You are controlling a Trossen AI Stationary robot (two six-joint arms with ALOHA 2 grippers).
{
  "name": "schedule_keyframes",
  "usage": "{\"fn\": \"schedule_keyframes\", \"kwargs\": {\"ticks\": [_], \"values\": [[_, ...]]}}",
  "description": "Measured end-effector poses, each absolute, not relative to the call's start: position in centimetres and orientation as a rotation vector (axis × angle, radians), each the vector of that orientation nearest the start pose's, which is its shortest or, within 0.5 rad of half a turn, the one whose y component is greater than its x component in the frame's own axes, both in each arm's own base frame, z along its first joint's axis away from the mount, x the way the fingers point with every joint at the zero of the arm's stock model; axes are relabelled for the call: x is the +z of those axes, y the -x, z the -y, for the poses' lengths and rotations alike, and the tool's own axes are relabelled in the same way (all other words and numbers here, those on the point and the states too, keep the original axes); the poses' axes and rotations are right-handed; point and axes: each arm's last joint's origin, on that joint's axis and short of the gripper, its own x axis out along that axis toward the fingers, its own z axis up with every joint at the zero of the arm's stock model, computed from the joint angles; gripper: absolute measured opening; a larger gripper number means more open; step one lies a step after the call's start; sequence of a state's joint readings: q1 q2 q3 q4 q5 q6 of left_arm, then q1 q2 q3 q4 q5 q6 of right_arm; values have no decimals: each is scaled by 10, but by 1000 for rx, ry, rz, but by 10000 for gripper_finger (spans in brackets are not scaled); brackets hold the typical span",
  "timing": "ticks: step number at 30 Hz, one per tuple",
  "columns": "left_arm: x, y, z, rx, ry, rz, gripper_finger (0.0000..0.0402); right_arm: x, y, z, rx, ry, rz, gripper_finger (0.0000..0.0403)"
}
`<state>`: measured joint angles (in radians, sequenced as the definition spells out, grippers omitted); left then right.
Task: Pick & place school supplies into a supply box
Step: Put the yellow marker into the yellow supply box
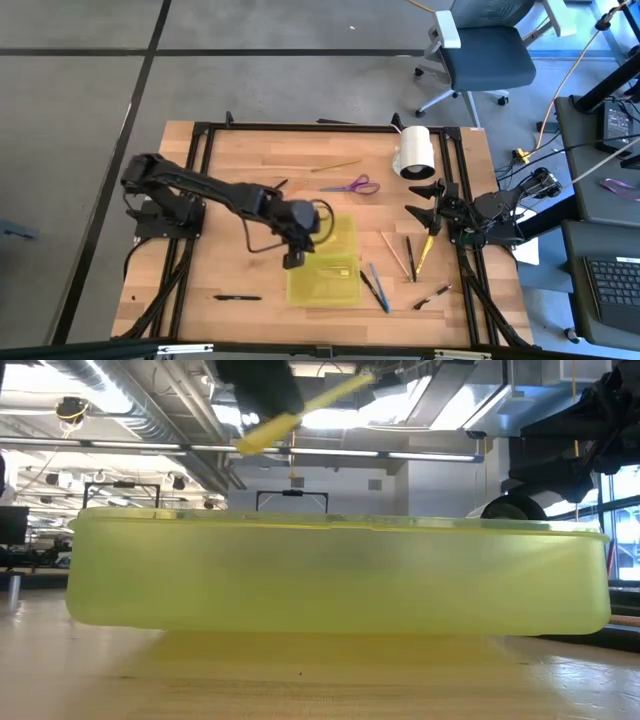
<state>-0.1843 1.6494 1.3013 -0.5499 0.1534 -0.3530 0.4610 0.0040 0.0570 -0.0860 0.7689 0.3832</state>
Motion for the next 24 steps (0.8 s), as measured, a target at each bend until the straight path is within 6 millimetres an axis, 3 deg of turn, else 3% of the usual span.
{"fn": "schedule_keyframes", "kwargs": {"ticks": [7, 13, 24], "values": [[233, -388, 100, -231, 359, -1046, 29, 175, -86, -20, -309, -359, 32, 369], [205, -412, 115, -227, 364, -1106, 30, 175, -86, -20, -307, -361, 31, 369], [162, -410, 124, -127, 433, -1303, 31, 174, -86, -20, -306, -360, 30, 369]]}}
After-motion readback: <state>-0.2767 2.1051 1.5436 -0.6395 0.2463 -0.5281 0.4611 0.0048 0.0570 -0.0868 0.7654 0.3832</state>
